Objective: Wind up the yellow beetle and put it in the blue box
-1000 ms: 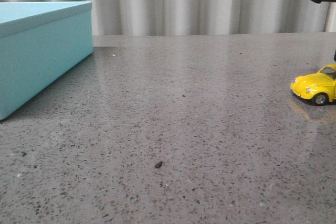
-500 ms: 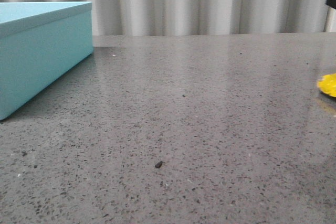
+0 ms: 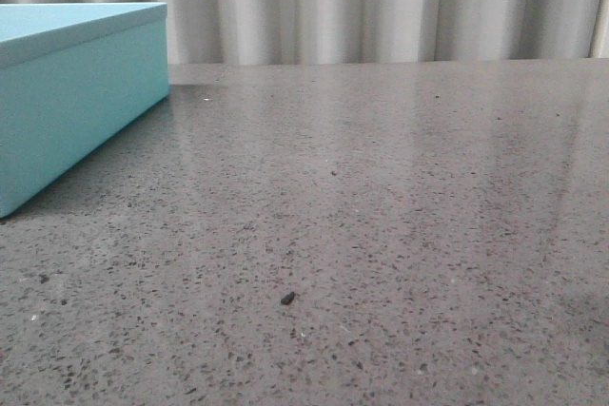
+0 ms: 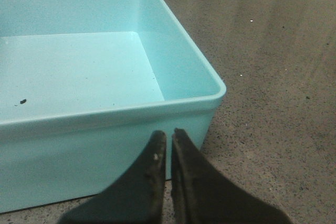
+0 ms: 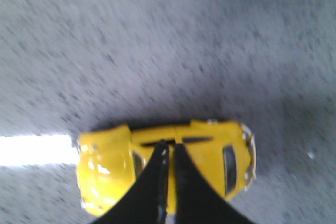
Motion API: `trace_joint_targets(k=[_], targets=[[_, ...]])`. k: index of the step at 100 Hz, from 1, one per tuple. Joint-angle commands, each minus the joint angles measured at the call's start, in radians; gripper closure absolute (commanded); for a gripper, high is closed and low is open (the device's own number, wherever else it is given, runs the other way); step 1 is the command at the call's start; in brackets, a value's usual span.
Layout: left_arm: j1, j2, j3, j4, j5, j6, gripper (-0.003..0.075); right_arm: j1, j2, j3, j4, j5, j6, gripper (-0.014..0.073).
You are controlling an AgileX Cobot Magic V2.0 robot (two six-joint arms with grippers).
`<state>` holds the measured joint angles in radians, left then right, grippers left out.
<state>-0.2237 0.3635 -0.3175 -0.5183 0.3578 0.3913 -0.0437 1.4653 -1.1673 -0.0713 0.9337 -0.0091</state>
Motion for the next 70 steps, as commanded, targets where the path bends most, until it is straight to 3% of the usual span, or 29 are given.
trace_joint_targets(k=[1, 30, 46, 70], targets=[[-0.007, 0.013, -0.025, -0.015, -0.063, -0.007, 0.0741, 0.002, -0.114, -0.022, 0.035, -0.104, -0.019, 0.0645], [-0.007, 0.013, -0.025, -0.015, -0.063, -0.007, 0.0741, 0.038, -0.472, -0.017, 0.043, -0.134, -0.042, 0.0645], [-0.007, 0.013, -0.025, -0.015, -0.063, -0.007, 0.0741, 0.038, -0.678, 0.044, 0.043, -0.245, -0.044, 0.0645], [-0.007, 0.013, -0.025, -0.059, -0.247, -0.007, 0.0741, 0.038, -0.967, 0.267, 0.036, -0.431, -0.097, 0.0645]])
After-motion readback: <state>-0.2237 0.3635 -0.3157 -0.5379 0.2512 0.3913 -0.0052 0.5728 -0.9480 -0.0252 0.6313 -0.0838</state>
